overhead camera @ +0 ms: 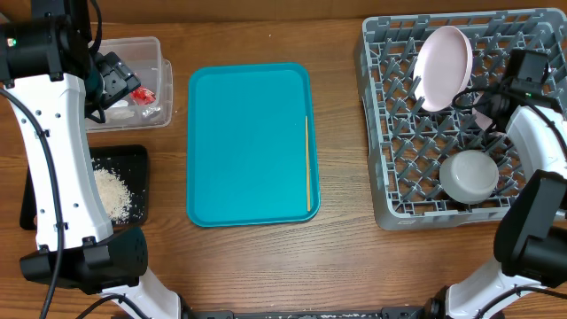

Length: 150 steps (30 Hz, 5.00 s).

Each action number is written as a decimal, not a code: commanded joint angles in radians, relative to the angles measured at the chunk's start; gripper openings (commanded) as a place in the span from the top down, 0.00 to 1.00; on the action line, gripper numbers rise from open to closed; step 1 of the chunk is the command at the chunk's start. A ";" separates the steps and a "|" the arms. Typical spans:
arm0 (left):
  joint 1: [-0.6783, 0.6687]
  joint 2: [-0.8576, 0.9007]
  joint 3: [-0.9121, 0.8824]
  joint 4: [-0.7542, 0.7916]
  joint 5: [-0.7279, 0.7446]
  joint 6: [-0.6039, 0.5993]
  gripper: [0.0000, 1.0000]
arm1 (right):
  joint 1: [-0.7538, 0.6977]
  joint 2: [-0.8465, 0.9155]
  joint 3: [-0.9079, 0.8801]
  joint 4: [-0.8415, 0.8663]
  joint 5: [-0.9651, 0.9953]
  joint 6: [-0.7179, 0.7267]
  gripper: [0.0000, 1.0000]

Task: Sort waste into correct bins and load items into the dishwasher
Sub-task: 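Open the right gripper and lift it away from the bowl, then reach the right gripper to the chopstick and grasp it, then carry the chopstick to the dish rack and insert it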

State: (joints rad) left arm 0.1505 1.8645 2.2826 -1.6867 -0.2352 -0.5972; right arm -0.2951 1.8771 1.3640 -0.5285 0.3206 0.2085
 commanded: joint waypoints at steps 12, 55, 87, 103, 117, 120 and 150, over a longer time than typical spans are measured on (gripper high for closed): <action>0.000 -0.019 -0.007 0.000 0.003 -0.012 0.00 | 0.012 -0.126 0.302 -0.255 -0.123 0.061 0.96; 0.000 -0.019 -0.007 0.000 0.003 -0.012 0.00 | 0.979 0.117 0.172 -0.460 -0.370 0.323 0.20; 0.000 -0.019 -0.007 0.000 0.003 -0.012 0.00 | 0.980 0.211 0.132 -0.363 -0.273 0.384 0.37; -0.001 -0.019 -0.007 0.000 0.003 -0.012 0.00 | 0.980 0.211 0.029 -0.311 -0.270 0.451 0.57; -0.001 -0.019 -0.007 0.000 0.003 -0.012 0.00 | 0.976 0.210 0.253 -0.500 -0.269 0.469 0.96; -0.001 -0.019 -0.007 0.000 0.003 -0.012 0.00 | 0.958 0.210 0.390 -0.610 -0.268 0.438 0.96; -0.001 -0.019 -0.007 0.000 0.003 -0.012 0.00 | 0.352 0.211 0.690 -0.708 -0.472 -0.158 0.96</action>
State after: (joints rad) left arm 0.1505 1.8645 2.2826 -1.6863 -0.2352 -0.5972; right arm 0.0505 2.1006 2.1090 -1.2636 -0.1261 0.0834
